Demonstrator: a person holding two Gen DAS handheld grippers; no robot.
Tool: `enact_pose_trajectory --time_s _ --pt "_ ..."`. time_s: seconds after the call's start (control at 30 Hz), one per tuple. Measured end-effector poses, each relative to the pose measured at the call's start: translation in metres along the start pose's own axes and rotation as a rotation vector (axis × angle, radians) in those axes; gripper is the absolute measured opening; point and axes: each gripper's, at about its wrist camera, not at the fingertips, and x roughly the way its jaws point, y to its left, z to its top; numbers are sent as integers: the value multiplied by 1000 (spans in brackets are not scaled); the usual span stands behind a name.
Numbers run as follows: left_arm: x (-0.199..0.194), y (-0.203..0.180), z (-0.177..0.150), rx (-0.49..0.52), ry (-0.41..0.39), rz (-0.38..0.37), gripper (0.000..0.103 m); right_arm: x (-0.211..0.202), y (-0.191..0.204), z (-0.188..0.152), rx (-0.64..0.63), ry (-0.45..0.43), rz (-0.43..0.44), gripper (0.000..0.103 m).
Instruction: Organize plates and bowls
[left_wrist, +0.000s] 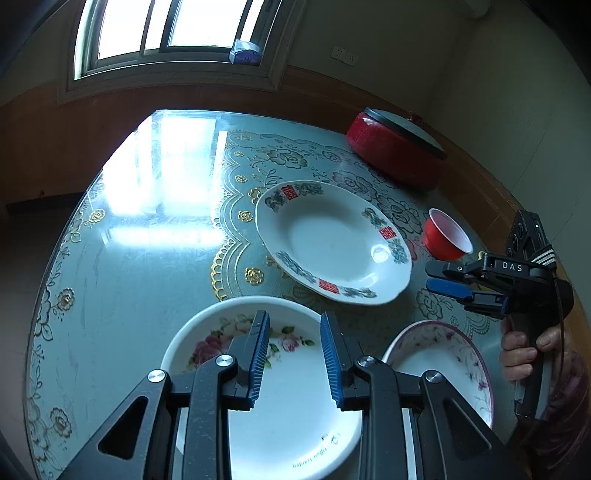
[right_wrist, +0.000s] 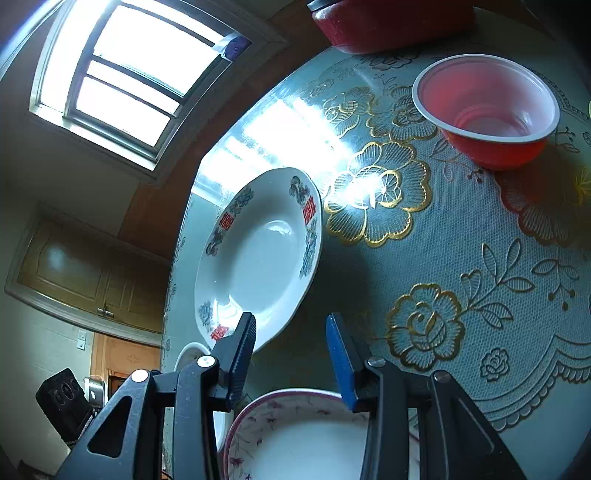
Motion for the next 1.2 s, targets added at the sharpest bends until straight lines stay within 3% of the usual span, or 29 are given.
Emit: enact_pose_trajectory --time_s 0.27,0.43,0.6,0.7,0.83,0.97,1.2 --pt "35 21 47 -68 25 -14 29 27 -6 25 72 -5 -2 36" --pt "61 34 68 -98 55 -20 29 39 -7 30 85 -2 -13 29" --pt "86 39 86 -94 83 -54 39 53 -6 36 101 14 -3 24" --pt "105 41 96 -90 107 -58 39 63 -6 37 100 20 -7 24" --pt "129 36 105 -70 148 -102 37 77 -8 38 109 34 3 20" --pt "149 30 106 -30 186 -61 29 84 -3 38 70 45 7 16" --pt "149 35 102 -45 208 -83 26 86 4 43 33 50 -18 17"
